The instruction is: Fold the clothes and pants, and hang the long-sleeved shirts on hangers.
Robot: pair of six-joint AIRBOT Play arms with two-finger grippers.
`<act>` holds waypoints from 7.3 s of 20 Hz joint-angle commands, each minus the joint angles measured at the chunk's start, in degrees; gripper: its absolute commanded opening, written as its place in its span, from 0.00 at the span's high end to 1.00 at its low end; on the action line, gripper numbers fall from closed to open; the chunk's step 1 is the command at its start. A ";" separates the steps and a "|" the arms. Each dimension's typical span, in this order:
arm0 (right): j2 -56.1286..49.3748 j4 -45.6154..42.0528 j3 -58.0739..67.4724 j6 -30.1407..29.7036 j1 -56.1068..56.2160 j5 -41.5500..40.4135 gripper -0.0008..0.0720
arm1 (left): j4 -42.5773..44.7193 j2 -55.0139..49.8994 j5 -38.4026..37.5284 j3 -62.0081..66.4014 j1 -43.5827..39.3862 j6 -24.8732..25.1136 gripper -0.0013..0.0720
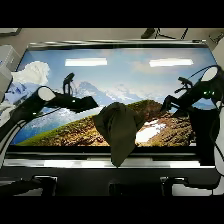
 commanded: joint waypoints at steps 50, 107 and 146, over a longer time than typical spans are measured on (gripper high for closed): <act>41.86 15.98 13.84 -7.23 1.44 -46.86 0.94 | 2.12 45.09 23.80 12.37 12.15 4.63 0.96; 9.62 17.49 -43.01 -8.15 -2.12 -23.63 0.14 | -5.62 -2.23 -8.63 -12.41 15.19 11.91 0.02; 42.84 9.51 20.90 -5.53 3.96 -41.11 0.94 | -1.88 40.83 22.14 22.51 17.53 3.34 0.95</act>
